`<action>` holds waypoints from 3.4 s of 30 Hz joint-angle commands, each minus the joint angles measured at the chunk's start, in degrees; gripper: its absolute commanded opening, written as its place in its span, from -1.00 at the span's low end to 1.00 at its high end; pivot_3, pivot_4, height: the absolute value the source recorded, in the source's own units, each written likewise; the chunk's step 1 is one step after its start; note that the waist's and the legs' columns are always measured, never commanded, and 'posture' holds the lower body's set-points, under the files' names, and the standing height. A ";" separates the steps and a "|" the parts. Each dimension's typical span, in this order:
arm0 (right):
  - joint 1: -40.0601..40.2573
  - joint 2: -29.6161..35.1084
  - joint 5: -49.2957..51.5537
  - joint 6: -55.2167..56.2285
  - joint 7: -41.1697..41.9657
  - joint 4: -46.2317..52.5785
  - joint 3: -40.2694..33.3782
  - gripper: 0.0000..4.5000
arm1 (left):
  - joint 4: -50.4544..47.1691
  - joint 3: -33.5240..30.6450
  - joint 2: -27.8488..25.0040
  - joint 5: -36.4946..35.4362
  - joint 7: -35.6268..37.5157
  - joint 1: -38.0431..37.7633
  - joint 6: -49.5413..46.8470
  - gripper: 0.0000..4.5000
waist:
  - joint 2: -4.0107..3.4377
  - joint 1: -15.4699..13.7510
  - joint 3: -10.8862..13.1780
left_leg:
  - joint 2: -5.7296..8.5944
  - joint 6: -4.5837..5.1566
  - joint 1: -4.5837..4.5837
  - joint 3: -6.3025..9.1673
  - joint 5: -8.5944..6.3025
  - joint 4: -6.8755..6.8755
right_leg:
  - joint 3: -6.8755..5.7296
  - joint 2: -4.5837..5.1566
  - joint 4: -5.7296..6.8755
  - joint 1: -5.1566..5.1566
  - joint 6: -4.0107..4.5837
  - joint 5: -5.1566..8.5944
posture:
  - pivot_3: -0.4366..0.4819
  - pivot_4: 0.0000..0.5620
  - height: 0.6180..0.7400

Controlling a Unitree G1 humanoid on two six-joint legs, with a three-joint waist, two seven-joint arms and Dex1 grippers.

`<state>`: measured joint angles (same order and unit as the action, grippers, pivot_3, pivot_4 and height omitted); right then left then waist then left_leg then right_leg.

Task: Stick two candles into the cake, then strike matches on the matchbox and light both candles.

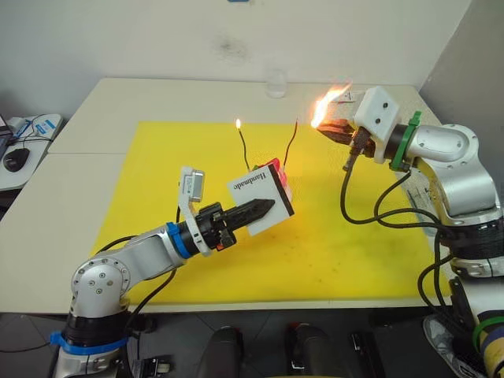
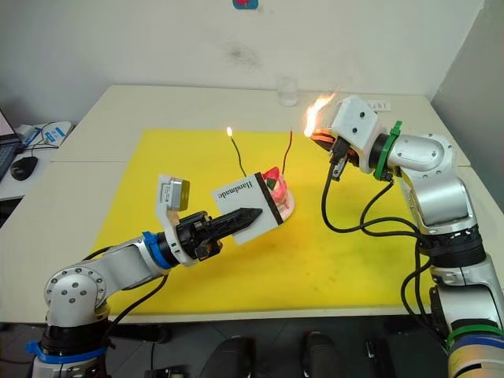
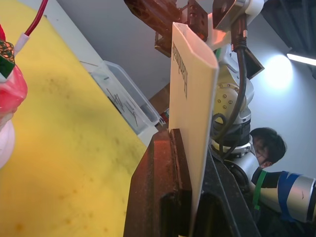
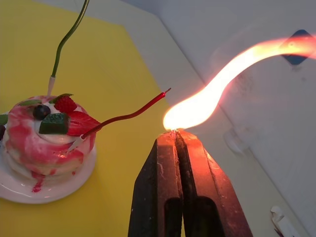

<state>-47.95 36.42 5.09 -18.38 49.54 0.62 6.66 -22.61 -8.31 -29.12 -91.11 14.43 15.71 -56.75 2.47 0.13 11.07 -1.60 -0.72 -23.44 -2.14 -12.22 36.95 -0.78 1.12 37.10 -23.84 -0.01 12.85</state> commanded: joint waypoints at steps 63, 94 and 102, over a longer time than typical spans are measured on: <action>-4.06 -4.78 -3.80 4.10 -2.63 -3.65 0.35 -0.99 | -2.01 0.99 -1.02 0.19 2.26 0.40 1.27 -1.00 | 0.00 0.01 0.00 | -0.01 0.00 -0.32 0.04 0.00 0.01 | -0.04 0.00 0.02 -0.30 0.00 -0.01 | -0.05 -0.47 1.00; 21.94 7.74 -4.34 -8.26 -11.43 12.44 -16.48 -0.99 | -4.06 4.05 -3.33 3.66 8.55 0.72 0.80 -1.00 | -0.01 -0.15 0.00 | 0.01 0.00 -0.35 0.06 0.00 0.03 | -0.06 0.00 0.02 -0.29 -0.01 -0.01 | -0.05 -0.47 1.00; 26.53 7.01 -4.22 -15.96 -19.53 9.48 -23.32 -0.99 | -9.42 7.78 -3.50 14.38 14.43 -0.86 3.70 -1.00 | -0.05 -0.09 -0.03 | 0.02 0.00 -0.32 0.02 0.00 0.04 | -0.01 -0.05 0.04 -0.30 -0.01 -0.03 | -0.05 -0.47 1.00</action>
<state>-22.13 42.80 1.26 -33.55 31.92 10.24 -14.02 -28.75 -1.51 -32.31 -79.71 26.46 15.04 -54.75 2.43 0.04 11.04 -1.59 -0.72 -23.76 -2.12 -12.22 36.98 -0.80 1.06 37.12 -24.13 -0.02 12.81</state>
